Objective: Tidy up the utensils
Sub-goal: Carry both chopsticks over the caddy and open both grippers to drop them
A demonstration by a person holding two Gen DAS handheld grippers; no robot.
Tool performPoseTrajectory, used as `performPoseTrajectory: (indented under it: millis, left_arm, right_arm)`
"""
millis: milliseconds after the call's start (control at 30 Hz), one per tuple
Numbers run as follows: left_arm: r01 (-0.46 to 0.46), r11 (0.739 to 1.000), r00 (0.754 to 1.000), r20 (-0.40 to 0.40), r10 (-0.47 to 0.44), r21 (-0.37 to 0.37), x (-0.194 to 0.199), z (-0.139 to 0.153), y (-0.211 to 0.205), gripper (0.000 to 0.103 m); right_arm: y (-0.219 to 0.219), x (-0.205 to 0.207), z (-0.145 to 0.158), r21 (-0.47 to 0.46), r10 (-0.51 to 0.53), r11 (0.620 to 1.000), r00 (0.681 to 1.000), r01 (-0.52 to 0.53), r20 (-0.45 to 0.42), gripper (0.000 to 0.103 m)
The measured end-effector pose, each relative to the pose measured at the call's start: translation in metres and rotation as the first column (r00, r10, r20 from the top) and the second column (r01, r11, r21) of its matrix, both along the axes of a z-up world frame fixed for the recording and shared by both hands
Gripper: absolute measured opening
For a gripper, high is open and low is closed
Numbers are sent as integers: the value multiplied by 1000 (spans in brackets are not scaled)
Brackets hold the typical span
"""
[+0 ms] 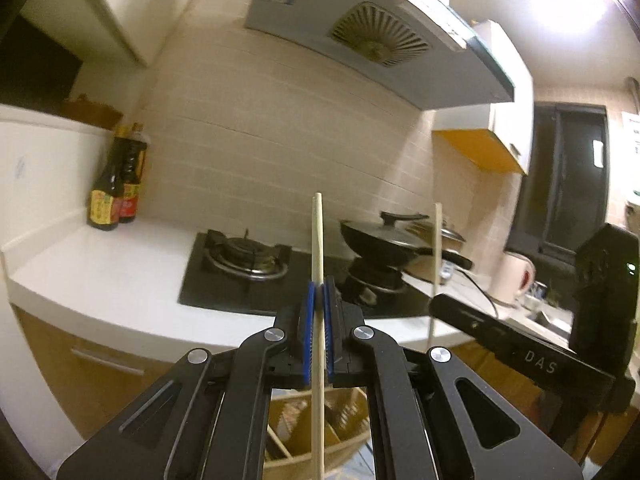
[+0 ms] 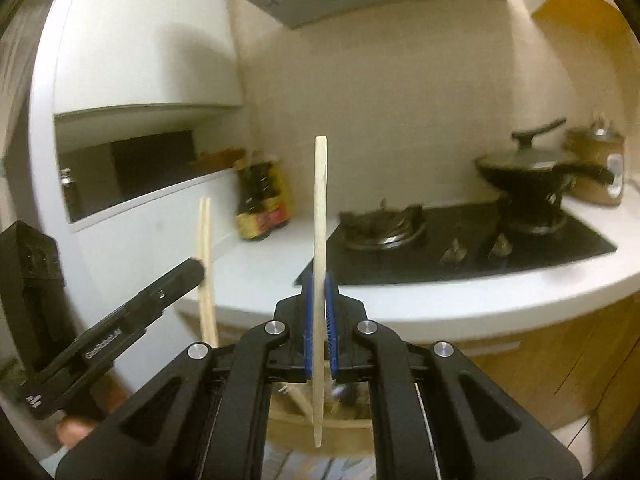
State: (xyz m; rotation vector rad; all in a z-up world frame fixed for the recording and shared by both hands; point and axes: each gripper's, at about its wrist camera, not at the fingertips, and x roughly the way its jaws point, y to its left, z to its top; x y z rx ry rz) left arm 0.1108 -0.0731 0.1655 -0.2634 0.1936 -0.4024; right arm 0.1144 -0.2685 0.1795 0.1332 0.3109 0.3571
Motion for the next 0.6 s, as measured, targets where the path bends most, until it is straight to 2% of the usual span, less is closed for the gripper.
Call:
performPoseTrajectory:
  millis: [167,400,600]
  left_arm:
    - [-60,996,998,14,61,-60,21,-19,0,2]
    - [-105,994,993,47,106,-18,33,-32,-7,3]
    - [-110,994,992,55,111,-23,37,-35,-6,3]
  right_arm:
    - [-5,25,-17,11,-37,999,999,36,31,4]
    - [-5,44,-43,-1,-57,998,998,57,12,4]
    - [3,47,-61,-57,-75,996,997,75,8,4]
